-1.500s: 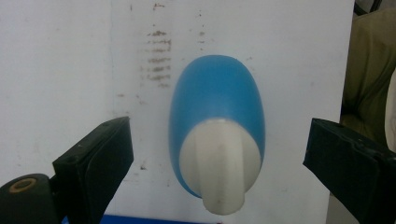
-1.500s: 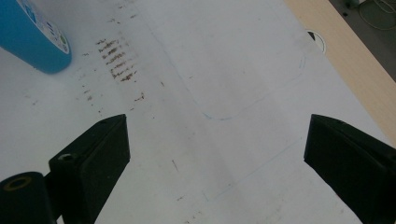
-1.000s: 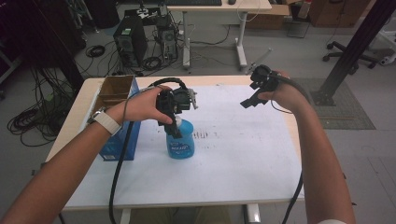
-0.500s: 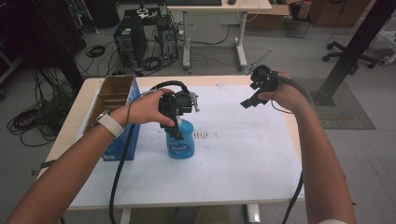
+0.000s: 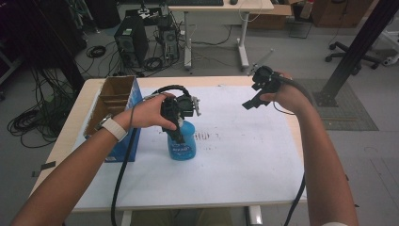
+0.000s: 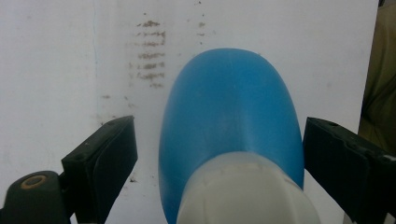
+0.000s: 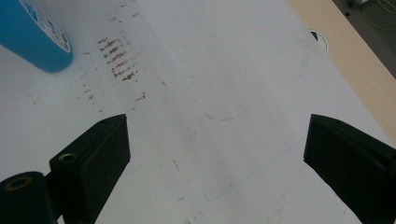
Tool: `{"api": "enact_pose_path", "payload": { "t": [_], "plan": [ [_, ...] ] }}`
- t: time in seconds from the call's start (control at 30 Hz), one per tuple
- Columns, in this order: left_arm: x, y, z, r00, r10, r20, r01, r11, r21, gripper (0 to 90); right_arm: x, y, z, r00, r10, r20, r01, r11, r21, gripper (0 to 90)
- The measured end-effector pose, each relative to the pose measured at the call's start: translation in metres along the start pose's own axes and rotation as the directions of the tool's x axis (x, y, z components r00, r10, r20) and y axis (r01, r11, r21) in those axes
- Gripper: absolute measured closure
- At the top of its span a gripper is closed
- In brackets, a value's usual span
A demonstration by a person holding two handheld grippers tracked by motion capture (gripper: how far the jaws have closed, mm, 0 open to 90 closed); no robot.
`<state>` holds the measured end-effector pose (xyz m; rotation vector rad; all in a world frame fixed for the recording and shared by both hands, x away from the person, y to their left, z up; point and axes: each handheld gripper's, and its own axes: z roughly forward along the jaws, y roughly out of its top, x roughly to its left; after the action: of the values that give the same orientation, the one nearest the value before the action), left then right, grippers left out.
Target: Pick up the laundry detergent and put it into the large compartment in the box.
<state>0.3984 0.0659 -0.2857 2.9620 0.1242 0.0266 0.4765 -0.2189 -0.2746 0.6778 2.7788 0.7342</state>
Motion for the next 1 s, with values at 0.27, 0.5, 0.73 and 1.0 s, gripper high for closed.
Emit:
{"api": "enact_pose_path", "payload": {
  "t": [0.27, 0.5, 0.73, 1.0],
  "plan": [
    [0.0005, -0.0005, -0.0006, 0.9999, 0.008, 0.008, -0.008, 0.9999, -0.008, 19.1, -0.0003, -0.0004, -0.0009, 1.0, 0.001, 0.001, -0.001, 1.0, 0.0, 7.2],
    [-0.0005, 0.0003, 0.0004, 0.9998, 0.014, 0.016, -0.014, 0.9999, -0.004, 25.7, -0.0005, -0.001, -0.0017, 1.0, 0.003, 0.002, -0.003, 1.0, -0.003, 7.2],
    [-0.0002, 0.0001, 0.0009, 0.9996, 0.022, 0.017, -0.022, 0.9997, -0.007, 35.0, -0.0007, -0.0023, -0.0035, 1.0, 0.003, 0.004, -0.003, 1.0, -0.002, 7.2],
    [-0.0001, -0.0004, 0.0002, 0.9996, 0.024, 0.015, -0.024, 0.9997, -0.009, 36.7, -0.0006, -0.0028, -0.0034, 1.0, 0.004, 0.003, -0.004, 1.0, -0.002, 7.0]
  ]
}}
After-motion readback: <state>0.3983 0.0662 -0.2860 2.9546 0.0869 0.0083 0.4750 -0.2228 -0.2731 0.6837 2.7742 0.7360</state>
